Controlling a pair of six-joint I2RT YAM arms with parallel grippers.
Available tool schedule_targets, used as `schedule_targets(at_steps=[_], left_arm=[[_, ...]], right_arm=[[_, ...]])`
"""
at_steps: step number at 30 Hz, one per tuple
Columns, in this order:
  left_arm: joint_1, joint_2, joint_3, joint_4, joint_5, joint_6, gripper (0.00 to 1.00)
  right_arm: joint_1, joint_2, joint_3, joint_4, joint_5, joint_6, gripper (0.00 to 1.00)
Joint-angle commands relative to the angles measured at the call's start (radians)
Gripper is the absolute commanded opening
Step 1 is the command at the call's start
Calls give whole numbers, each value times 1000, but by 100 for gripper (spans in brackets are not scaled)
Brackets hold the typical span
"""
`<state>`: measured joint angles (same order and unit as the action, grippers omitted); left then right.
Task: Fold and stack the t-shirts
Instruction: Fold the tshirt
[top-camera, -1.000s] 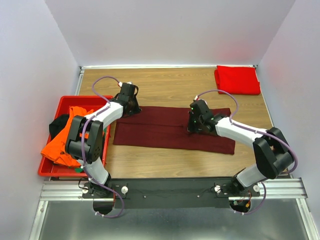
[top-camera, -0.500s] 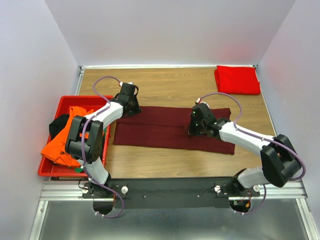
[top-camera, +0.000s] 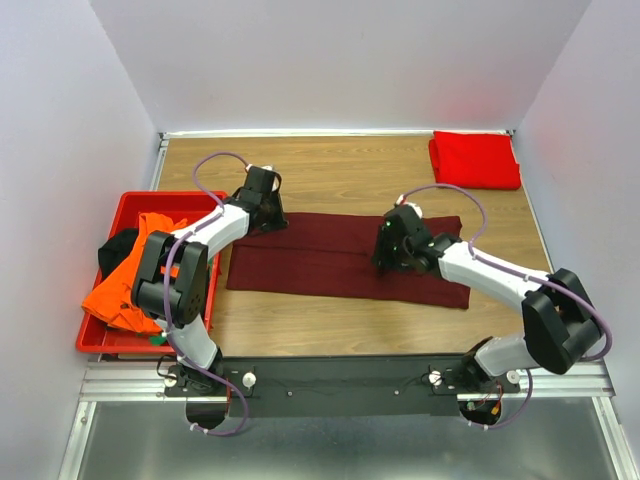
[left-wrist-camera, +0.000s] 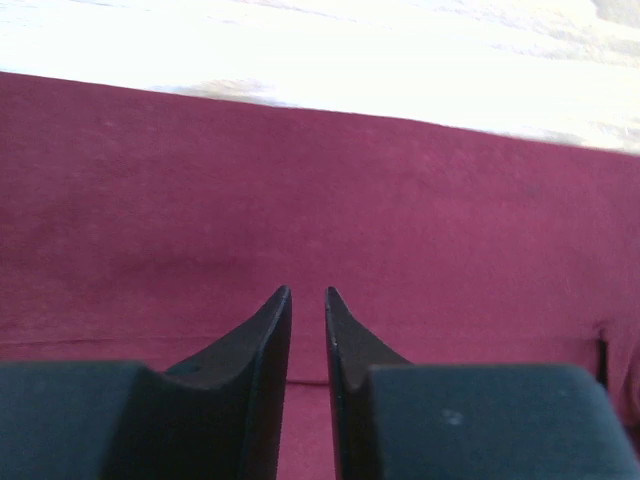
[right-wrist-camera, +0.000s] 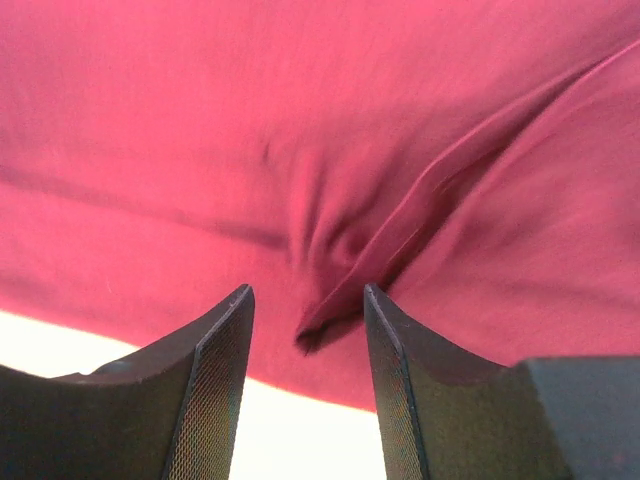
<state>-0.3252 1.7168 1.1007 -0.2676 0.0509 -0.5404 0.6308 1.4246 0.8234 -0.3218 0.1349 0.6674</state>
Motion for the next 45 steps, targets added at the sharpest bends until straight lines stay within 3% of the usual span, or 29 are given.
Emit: schedule_targets(at_steps=[1,5,8,17,28,34,38,41,45], left_arm=[[-29,-31,21,4,43,42,30],[-54,-59,30,5,59,71,33],[-77,-54,48,4,82,98,33],[-212,-3,100,4,136,126,33],[-285,49,148,5,156,119,33],[-321,73,169,4,164,117,33],[-336,84,174,4,167,117,33],[-345,93,183,5,170,118,33],[-357,104,197,-1,178,128,33]], right_arm=[[-100,-30,83,-48,102,-55,56],[-276,-10,108,-49,126,-107,57],[-333,48,146,-48,140,-126,57],[-365,229,237,-33,138,-155,57],[-365,267,203,-5,118,-160,55],[-365,266,186,9,108,-161,36],[-365,251,172,10,88,-161,11],[-365,208,148,9,69,-164,1],[-367,120,99,4,37,-169,1]])
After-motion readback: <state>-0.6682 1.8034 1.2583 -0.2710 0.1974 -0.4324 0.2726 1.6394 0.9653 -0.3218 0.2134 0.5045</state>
